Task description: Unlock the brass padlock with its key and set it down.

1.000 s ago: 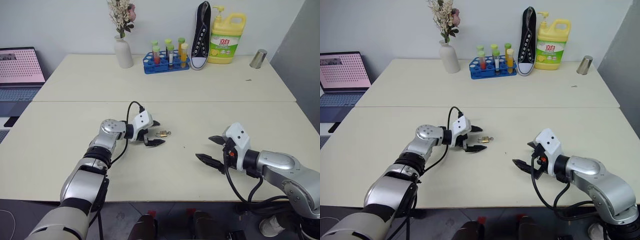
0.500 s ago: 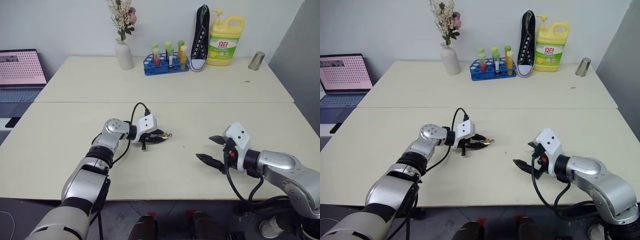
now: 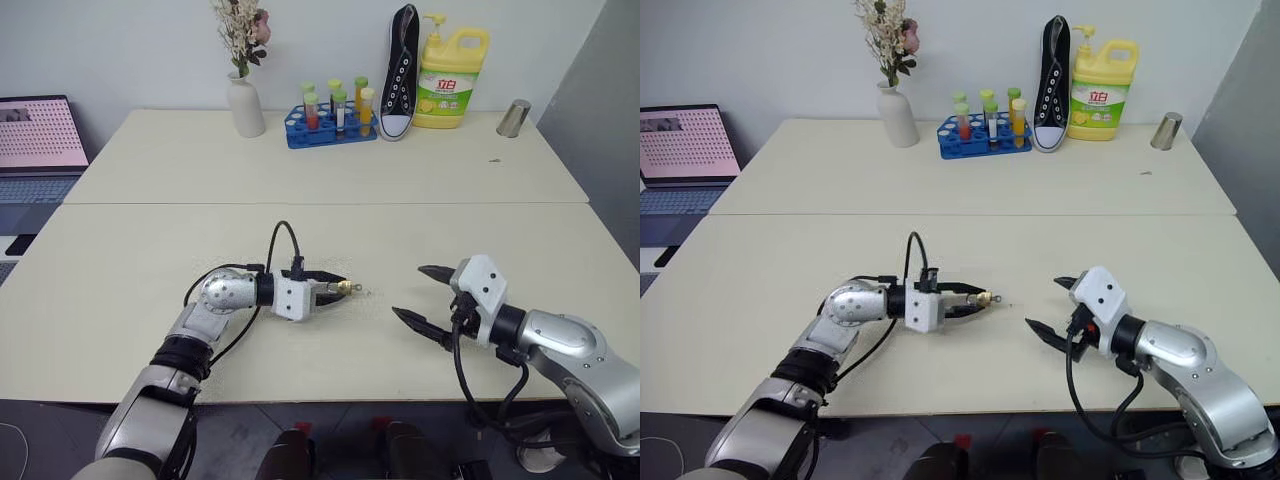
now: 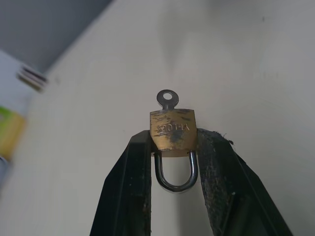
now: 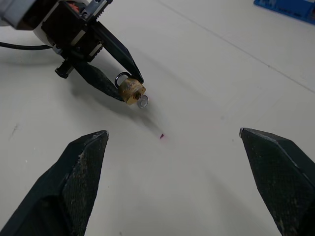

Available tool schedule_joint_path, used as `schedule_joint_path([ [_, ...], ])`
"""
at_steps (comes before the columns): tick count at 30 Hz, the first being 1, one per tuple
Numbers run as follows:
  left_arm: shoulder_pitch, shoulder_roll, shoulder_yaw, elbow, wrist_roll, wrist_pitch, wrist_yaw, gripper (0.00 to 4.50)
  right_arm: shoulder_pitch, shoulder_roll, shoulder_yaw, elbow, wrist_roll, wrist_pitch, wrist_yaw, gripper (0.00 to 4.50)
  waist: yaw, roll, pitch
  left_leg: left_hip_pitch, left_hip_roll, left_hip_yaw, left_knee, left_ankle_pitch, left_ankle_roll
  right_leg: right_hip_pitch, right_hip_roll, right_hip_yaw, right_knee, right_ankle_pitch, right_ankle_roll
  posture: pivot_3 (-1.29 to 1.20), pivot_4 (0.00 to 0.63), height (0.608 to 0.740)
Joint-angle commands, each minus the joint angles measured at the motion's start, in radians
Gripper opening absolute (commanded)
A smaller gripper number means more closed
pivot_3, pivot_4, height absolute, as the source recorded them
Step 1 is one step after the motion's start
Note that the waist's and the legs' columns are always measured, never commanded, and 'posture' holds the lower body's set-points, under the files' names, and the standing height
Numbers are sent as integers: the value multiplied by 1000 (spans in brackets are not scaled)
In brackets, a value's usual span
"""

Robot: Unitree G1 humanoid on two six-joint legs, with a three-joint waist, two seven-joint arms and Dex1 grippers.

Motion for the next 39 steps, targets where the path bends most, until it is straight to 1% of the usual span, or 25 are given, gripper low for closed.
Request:
schedule_joint_path([
  [1, 24, 24, 24, -90, 20, -132, 86, 959, -27, 18, -45, -15, 176, 108, 39, 4500, 0, 0, 0, 0, 0, 0, 0, 0, 0, 0, 0, 0, 0, 0, 0, 0, 150, 740],
  [2, 32, 30, 30, -106, 29, -163, 110, 959, -41, 27, -54, -14, 224, 138, 42, 4500, -1, 0, 0, 0, 0, 0, 0, 0, 0, 0, 0, 0, 0, 0, 0, 0, 150, 740],
  [5, 49, 42, 40, -154, 64, -225, 173, 959, -69, 21, -46, -9, 264, 179, 46, 4500, -1, 0, 0, 0, -1, 0, 0, -1, 1, 0, 1, 0, 0, 0, 0, 0, 150, 740],
  [12, 58, 53, 26, -183, 152, -235, 280, 959, -99, 25, -39, 6, 339, 249, 43, 4500, -1, 0, 0, 0, -2, 0, 0, -1, 2, 1, 1, -1, -1, 0, 0, 0, 150, 740],
  [19, 68, 63, 3, -213, 186, -218, 331, 959, -154, 69, -29, 32, 377, 280, 6, 4500, -3, 0, 0, 0, -2, 0, 0, -1, 2, 0, 3, -1, 0, 0, 0, 0, 150, 740],
  [28, 58, 70, -25, -212, 206, -216, 368, 959, -180, 87, -6, 49, 373, 279, 7, 4500, -2, 1, 0, 0, -2, 0, 0, -1, 2, 0, 2, -1, 0, 0, 0, 0, 150, 740],
  [31, 49, 73, -32, -201, 222, -221, 380, 959, -187, 88, -2, 56, 370, 281, 11, 3883, -2, 1, 0, 0, -2, 0, 0, -1, 2, 0, 3, -1, 0, 0, 0, 0, 150, 740],
  [33, 48, 72, -35, -199, 226, -219, 384, 959, -190, 90, -3, 59, 373, 282, 11, 3278, -2, 1, 0, 0, -2, 0, 0, -1, 2, 0, 3, -1, 0, 0, 0, 0, 150, 740],
  [39, 45, 70, -40, -195, 232, -215, 403, 959, -194, 91, 8, 62, 367, 284, 12, 1144, -2, 1, 0, 0, -2, 0, 0, -1, 2, 0, 2, -1, 0, 0, 0, 0, 150, 740],
])
